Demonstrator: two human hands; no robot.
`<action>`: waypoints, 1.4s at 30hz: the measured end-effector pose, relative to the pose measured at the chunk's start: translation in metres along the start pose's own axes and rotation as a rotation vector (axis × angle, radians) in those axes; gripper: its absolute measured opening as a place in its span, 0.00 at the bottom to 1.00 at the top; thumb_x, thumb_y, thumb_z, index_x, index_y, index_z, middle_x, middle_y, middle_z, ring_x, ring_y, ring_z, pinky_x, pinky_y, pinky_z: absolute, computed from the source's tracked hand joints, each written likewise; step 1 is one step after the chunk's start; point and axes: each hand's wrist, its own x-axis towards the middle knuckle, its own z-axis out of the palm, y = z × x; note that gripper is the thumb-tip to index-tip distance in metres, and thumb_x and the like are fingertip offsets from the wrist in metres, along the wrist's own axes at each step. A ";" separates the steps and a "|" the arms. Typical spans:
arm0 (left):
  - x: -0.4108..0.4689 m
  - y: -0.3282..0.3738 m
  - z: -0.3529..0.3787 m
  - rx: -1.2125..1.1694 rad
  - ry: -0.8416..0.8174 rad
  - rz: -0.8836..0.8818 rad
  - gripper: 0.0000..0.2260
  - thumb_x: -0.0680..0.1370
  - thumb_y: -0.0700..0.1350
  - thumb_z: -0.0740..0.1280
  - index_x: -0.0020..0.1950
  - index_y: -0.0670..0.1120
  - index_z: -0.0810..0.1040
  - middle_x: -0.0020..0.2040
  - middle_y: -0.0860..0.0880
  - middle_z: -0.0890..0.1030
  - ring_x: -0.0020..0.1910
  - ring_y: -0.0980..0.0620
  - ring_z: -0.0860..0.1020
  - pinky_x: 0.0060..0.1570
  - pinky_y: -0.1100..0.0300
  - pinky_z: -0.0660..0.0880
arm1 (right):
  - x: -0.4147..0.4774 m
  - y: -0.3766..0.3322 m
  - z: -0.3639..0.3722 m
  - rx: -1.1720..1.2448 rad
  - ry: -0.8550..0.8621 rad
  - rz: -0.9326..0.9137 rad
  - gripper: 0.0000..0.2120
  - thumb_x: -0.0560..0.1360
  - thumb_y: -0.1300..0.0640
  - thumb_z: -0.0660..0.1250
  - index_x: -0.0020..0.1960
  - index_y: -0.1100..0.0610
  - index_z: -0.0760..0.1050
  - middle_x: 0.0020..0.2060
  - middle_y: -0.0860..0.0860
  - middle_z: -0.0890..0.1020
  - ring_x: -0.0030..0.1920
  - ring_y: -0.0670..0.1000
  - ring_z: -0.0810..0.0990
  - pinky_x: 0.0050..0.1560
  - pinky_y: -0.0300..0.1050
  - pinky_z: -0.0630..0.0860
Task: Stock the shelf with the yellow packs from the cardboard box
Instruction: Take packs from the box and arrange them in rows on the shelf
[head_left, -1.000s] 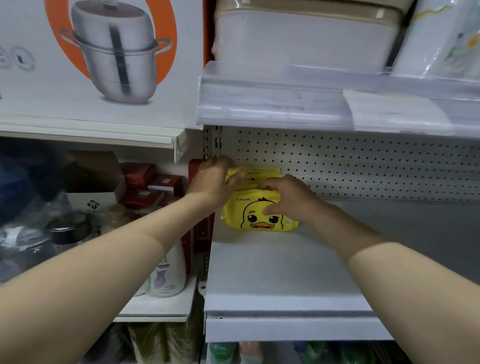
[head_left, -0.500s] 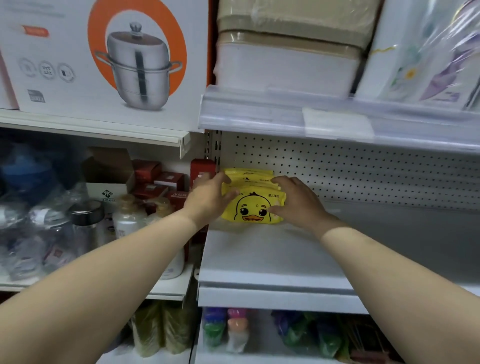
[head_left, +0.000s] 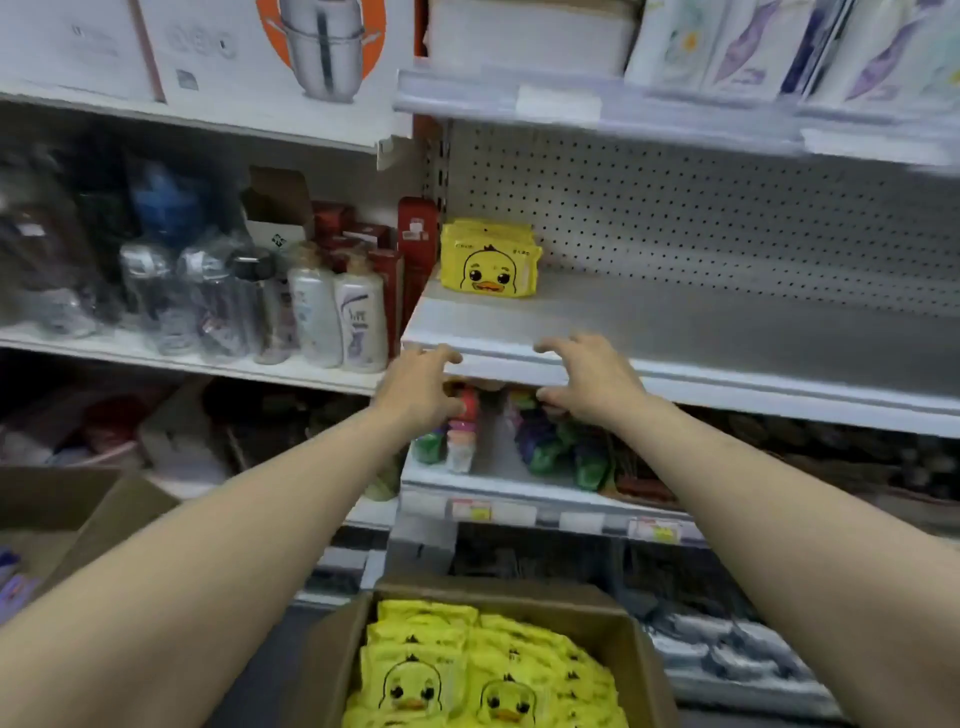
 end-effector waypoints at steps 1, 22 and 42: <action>-0.015 -0.003 0.010 0.002 -0.035 -0.022 0.30 0.69 0.52 0.77 0.68 0.53 0.71 0.63 0.43 0.71 0.62 0.41 0.72 0.62 0.49 0.72 | -0.013 0.000 0.011 0.012 -0.017 -0.002 0.29 0.74 0.47 0.73 0.72 0.48 0.69 0.69 0.53 0.72 0.70 0.57 0.67 0.66 0.52 0.69; -0.150 -0.150 0.238 -0.081 -0.657 -0.340 0.26 0.73 0.55 0.74 0.68 0.52 0.74 0.67 0.44 0.75 0.65 0.43 0.72 0.59 0.53 0.71 | -0.145 0.021 0.304 0.334 -0.713 0.404 0.24 0.73 0.46 0.74 0.67 0.52 0.76 0.68 0.53 0.77 0.67 0.56 0.74 0.63 0.49 0.73; -0.135 -0.193 0.307 -0.005 -0.629 -0.337 0.15 0.73 0.57 0.73 0.56 0.51 0.82 0.55 0.49 0.83 0.58 0.46 0.77 0.58 0.50 0.72 | -0.162 0.043 0.400 0.202 -0.884 0.515 0.30 0.71 0.44 0.76 0.69 0.51 0.72 0.66 0.53 0.72 0.68 0.56 0.68 0.59 0.51 0.74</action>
